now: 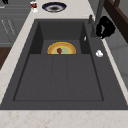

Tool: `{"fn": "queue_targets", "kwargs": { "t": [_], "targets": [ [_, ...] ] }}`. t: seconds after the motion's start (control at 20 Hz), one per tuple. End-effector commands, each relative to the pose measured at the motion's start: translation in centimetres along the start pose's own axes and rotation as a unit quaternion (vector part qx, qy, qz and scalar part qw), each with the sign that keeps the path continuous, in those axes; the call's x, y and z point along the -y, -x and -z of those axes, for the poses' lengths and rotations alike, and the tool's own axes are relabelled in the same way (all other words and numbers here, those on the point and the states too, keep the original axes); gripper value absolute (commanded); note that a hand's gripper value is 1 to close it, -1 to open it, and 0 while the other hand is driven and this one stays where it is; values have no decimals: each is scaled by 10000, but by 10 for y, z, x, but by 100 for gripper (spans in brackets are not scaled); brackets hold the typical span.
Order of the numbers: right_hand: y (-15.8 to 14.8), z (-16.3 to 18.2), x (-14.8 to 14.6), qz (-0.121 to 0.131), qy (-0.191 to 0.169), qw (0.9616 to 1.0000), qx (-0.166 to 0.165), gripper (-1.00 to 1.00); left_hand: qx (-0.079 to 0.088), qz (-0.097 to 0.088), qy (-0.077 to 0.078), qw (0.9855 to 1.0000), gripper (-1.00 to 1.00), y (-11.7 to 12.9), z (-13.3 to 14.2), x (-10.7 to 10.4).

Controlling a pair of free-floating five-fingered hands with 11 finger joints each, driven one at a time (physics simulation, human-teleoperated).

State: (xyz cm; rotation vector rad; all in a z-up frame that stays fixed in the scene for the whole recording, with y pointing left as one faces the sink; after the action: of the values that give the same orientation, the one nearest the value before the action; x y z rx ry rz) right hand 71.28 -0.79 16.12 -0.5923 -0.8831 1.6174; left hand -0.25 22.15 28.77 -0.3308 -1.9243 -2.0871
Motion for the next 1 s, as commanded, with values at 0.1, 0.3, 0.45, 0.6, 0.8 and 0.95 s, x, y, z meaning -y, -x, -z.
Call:
{"fn": "queue_targets", "kwargs": {
  "t": [0.1, 0.3, 0.45, 0.6, 0.8, 0.95],
  "targets": [
    [-23, 11, 6, -306, -156, 9991, -253, 100, 0, 0, 0, 10000, 0, 0, 0, 0],
    [-5, 2, 13, -207, -133, 9995, -197, -100, 0, 0, 0, 10000, 0, 0, 0, 0],
    [3, -11, 22, -163, -311, 9991, -233, -100, 0, 0, 0, 10000, 0, 0, 0, 0],
    [5, -18, 33, -170, -323, 9989, -294, -100, 0, 0, 0, 10000, 0, 0, 0, 0],
    [11, -29, 26, -137, -375, 9988, -267, -100, 0, 0, 0, 10000, 0, 0, 0, 0],
    [22, -39, 18, -16, -441, 9988, -195, -100, 0, 0, 0, 10000, 0, 0, 0, 0]
  ]
}}
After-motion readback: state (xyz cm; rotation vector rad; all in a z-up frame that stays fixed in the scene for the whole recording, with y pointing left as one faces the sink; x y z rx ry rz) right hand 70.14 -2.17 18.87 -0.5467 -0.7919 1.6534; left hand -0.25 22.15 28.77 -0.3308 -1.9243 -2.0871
